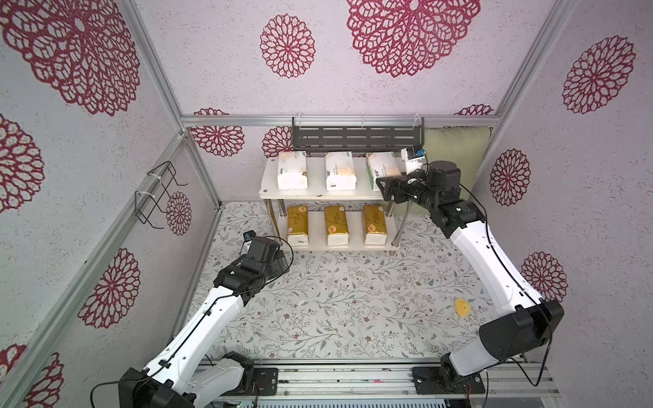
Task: Place the tissue boxes on the shelf by color
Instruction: Adjust the box of tissues on the shelf.
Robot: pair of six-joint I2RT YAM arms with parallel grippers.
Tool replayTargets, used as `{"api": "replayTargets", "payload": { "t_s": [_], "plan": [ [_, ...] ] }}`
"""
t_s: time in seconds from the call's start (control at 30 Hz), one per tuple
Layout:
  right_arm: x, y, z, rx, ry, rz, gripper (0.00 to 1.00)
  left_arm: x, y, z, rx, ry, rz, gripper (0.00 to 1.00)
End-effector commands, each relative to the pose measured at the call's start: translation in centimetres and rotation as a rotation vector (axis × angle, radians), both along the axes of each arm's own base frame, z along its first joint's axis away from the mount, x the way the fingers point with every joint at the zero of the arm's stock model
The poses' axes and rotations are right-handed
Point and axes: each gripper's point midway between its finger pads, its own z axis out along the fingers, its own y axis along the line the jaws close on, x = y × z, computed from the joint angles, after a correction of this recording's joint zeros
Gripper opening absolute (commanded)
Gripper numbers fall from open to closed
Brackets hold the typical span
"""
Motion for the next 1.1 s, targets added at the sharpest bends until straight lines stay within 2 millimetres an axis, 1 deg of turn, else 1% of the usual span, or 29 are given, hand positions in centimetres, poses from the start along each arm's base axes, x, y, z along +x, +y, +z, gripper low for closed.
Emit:
{"api": "replayTargets", "payload": {
  "t_s": [0.0,0.33,0.47,0.57,0.83,1.07],
  "plan": [
    [0.2,-0.2,2.2,0.038,-0.049,-0.028,0.91,-0.2,0.4,0.2,0.007,-0.012,0.008,0.97],
    [0.8,-0.1,2.0,0.034,-0.046,-0.039,0.9,-0.2,0.5,0.3,0.008,-0.016,0.009,0.97],
    [0.6,-0.1,2.3,0.037,-0.054,-0.035,0.9,-0.3,0.5,0.3,0.008,-0.014,0.009,0.97],
    [0.1,-0.3,3.1,0.041,-0.075,-0.034,0.91,-0.4,0.6,0.3,0.012,-0.016,0.011,0.97],
    [-1.8,-0.4,5.6,0.064,-0.132,-0.007,0.98,-0.3,0.6,0.5,0.01,-0.019,0.012,0.97],
    [-3.1,-1.3,7.2,0.062,-0.174,-0.025,0.99,-0.3,0.9,0.7,0.024,-0.024,0.022,0.97]
  ]
}}
